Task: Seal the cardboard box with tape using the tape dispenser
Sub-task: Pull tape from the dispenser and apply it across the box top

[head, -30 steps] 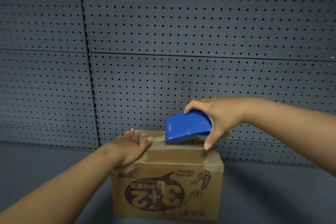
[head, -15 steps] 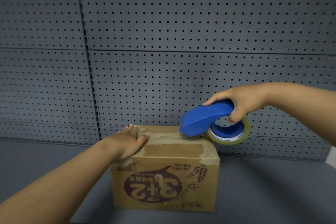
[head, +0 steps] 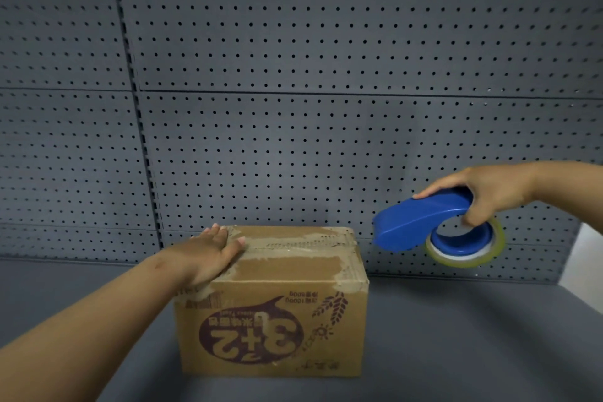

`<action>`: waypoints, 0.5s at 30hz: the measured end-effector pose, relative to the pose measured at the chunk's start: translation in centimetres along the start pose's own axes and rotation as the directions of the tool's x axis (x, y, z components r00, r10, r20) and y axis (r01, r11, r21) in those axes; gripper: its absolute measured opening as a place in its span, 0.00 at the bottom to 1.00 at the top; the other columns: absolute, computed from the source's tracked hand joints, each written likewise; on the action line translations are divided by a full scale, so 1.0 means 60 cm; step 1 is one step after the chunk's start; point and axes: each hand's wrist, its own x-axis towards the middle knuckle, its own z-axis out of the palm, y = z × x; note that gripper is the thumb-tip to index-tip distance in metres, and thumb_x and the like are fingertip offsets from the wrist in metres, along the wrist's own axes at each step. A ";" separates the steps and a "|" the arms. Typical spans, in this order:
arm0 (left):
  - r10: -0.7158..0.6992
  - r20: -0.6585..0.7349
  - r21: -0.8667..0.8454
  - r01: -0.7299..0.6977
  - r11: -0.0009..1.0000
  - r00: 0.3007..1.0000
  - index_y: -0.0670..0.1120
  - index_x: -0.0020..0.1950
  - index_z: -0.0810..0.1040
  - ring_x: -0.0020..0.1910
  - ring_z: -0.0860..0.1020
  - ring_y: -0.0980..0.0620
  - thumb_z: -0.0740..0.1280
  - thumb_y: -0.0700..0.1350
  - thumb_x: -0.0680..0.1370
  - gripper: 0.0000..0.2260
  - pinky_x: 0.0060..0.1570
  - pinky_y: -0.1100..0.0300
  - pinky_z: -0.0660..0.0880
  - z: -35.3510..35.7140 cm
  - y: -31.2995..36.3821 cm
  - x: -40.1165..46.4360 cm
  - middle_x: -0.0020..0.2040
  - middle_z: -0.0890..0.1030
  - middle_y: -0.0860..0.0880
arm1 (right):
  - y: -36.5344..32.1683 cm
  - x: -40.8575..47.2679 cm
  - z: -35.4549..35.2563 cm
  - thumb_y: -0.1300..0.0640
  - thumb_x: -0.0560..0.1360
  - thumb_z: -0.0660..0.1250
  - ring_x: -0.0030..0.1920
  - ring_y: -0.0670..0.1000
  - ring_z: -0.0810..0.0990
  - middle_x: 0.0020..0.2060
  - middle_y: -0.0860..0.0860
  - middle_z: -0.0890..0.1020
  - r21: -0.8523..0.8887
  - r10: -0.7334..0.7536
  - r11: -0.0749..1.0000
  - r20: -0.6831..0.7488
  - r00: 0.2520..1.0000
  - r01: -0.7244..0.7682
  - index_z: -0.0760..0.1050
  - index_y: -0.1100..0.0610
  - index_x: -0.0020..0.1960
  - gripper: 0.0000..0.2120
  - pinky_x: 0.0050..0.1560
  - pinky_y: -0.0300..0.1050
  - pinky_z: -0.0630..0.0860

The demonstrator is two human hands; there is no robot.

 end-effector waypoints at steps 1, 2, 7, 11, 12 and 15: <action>0.000 -0.003 -0.001 0.000 1.000 1.000 0.44 0.77 0.43 0.77 0.44 0.51 0.40 0.60 0.79 0.31 0.74 0.54 0.45 0.001 -0.001 0.001 0.78 0.43 0.46 | 0.001 0.000 0.003 0.62 0.67 0.69 0.33 0.44 0.73 0.43 0.48 0.78 -0.004 0.001 1.000 0.007 1.000 -0.001 0.67 0.29 0.57 0.32 0.36 0.36 0.72; 0.001 -0.004 -0.001 -0.001 1.000 1.000 0.44 0.77 0.43 0.77 0.44 0.51 0.40 0.60 0.79 0.31 0.74 0.54 0.45 0.001 -0.001 0.001 0.78 0.43 0.46 | 0.001 0.000 0.007 0.62 0.67 0.68 0.33 0.44 0.73 0.44 0.49 0.78 -0.013 0.003 1.000 0.011 1.000 -0.003 0.67 0.29 0.58 0.31 0.36 0.36 0.72; -0.001 0.002 0.018 0.001 1.000 1.000 0.44 0.77 0.42 0.77 0.44 0.51 0.39 0.61 0.79 0.31 0.75 0.54 0.45 0.001 0.000 0.003 0.78 0.43 0.46 | -0.022 0.010 0.011 0.62 0.67 0.67 0.32 0.45 0.72 0.40 0.46 0.76 -0.101 0.019 0.995 0.031 0.999 -0.016 0.66 0.30 0.59 0.31 0.34 0.35 0.70; 0.005 0.002 0.030 -0.005 1.000 1.000 0.45 0.77 0.42 0.77 0.44 0.51 0.39 0.60 0.79 0.31 0.74 0.55 0.45 0.000 0.002 0.000 0.78 0.43 0.46 | -0.051 0.019 0.004 0.63 0.68 0.66 0.32 0.46 0.71 0.38 0.45 0.75 -0.176 0.032 0.984 0.054 0.998 -0.022 0.68 0.36 0.64 0.30 0.33 0.35 0.68; 0.006 0.001 0.037 -0.006 0.999 1.000 0.45 0.77 0.42 0.77 0.44 0.51 0.39 0.61 0.79 0.31 0.74 0.55 0.45 0.000 0.002 -0.001 0.78 0.43 0.46 | -0.060 0.021 0.002 0.63 0.69 0.65 0.32 0.46 0.70 0.38 0.45 0.75 -0.193 0.035 0.981 0.058 0.998 -0.023 0.68 0.37 0.64 0.30 0.32 0.35 0.68; 0.008 0.002 0.039 -0.008 0.999 1.000 0.44 0.77 0.42 0.77 0.43 0.51 0.39 0.61 0.79 0.31 0.74 0.55 0.45 0.001 0.001 -0.001 0.78 0.42 0.46 | -0.087 0.027 -0.003 0.62 0.69 0.65 0.31 0.44 0.70 0.36 0.43 0.73 -0.254 0.048 0.967 0.060 0.997 -0.032 0.68 0.38 0.64 0.29 0.31 0.33 0.66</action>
